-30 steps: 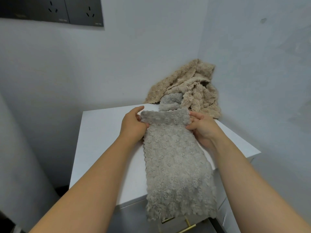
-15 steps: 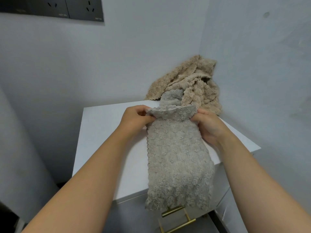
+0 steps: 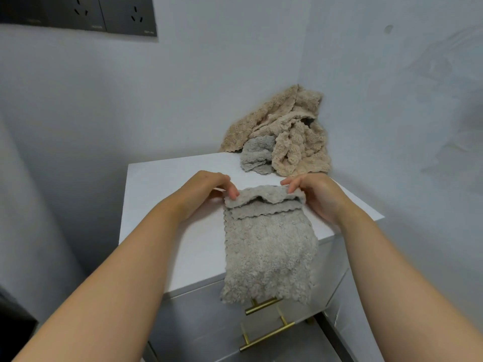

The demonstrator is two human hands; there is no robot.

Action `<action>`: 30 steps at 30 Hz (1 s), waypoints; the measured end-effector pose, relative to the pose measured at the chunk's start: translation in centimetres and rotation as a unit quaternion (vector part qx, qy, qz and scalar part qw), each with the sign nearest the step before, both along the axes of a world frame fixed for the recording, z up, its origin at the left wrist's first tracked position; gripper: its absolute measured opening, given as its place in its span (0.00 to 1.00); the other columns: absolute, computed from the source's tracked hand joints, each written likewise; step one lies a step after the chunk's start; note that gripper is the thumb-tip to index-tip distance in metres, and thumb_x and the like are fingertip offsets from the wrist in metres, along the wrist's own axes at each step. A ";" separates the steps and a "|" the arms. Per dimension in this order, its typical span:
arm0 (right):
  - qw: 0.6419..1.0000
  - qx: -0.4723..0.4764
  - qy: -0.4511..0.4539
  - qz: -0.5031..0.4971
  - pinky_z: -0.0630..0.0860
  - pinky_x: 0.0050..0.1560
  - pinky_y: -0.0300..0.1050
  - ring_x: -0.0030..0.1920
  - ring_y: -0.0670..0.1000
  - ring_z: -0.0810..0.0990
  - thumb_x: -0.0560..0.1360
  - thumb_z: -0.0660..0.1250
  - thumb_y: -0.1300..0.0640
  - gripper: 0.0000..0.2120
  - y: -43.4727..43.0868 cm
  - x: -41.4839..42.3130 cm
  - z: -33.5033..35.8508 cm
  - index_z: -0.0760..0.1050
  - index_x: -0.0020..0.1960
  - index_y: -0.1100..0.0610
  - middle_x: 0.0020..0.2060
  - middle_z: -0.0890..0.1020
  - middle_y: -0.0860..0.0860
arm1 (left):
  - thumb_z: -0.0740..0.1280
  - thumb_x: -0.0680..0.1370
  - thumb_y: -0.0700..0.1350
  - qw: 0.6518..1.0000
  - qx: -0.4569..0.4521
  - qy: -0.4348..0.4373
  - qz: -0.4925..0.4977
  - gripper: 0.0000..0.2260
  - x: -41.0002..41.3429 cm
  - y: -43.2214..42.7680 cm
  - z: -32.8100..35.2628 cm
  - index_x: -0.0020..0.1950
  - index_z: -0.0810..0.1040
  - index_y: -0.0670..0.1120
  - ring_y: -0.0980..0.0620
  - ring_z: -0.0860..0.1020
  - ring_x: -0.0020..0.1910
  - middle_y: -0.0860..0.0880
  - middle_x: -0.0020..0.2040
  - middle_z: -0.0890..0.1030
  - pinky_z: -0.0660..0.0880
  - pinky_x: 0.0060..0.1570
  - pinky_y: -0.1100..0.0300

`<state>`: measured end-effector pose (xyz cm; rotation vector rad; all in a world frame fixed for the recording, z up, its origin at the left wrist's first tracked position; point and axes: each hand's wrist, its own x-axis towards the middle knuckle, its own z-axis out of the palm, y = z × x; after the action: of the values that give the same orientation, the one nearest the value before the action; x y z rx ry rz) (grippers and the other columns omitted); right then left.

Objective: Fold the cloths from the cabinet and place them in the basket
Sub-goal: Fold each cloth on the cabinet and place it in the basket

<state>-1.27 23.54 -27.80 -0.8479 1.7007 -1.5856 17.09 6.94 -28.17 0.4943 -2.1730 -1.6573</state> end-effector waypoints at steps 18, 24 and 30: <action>0.884 0.287 0.364 0.058 0.72 0.55 0.46 0.57 0.53 0.75 0.67 0.77 0.53 0.27 0.9 1.3 2.2 0.73 0.63 0.55 0.57 0.75 0.51 | 0.74 0.70 0.54 0.902 -0.345 -0.260 -0.011 0.24 -0.9 1.3 2.0 0.63 0.75 0.49 0.51 0.74 0.55 0.52 0.54 0.75 0.69 0.53 0.60; 0.884 0.281 0.369 0.057 0.66 0.33 0.37 0.37 0.47 0.75 0.66 0.78 0.54 0.11 0.7 1.5 2.6 0.78 0.43 0.56 0.36 0.79 0.48 | 0.76 0.69 0.51 0.921 -0.313 -0.231 0.004 0.15 -1.1 1.0 1.9 0.48 0.79 0.44 0.49 0.76 0.42 0.49 0.41 0.79 0.72 0.44 0.56; 0.891 0.242 0.385 -0.005 0.67 0.41 0.40 0.46 0.50 0.77 0.67 0.77 0.54 0.19 -0.4 1.4 1.7 0.78 0.55 0.59 0.47 0.80 0.51 | 0.76 0.69 0.48 0.923 -0.329 -0.173 0.095 0.12 -1.6 0.6 1.2 0.44 0.75 0.46 0.50 0.72 0.43 0.53 0.40 0.73 0.66 0.36 0.60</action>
<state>0.11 23.14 -26.09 -1.2841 2.4955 -0.7602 15.47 7.56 -26.96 0.7955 -2.6415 -0.6939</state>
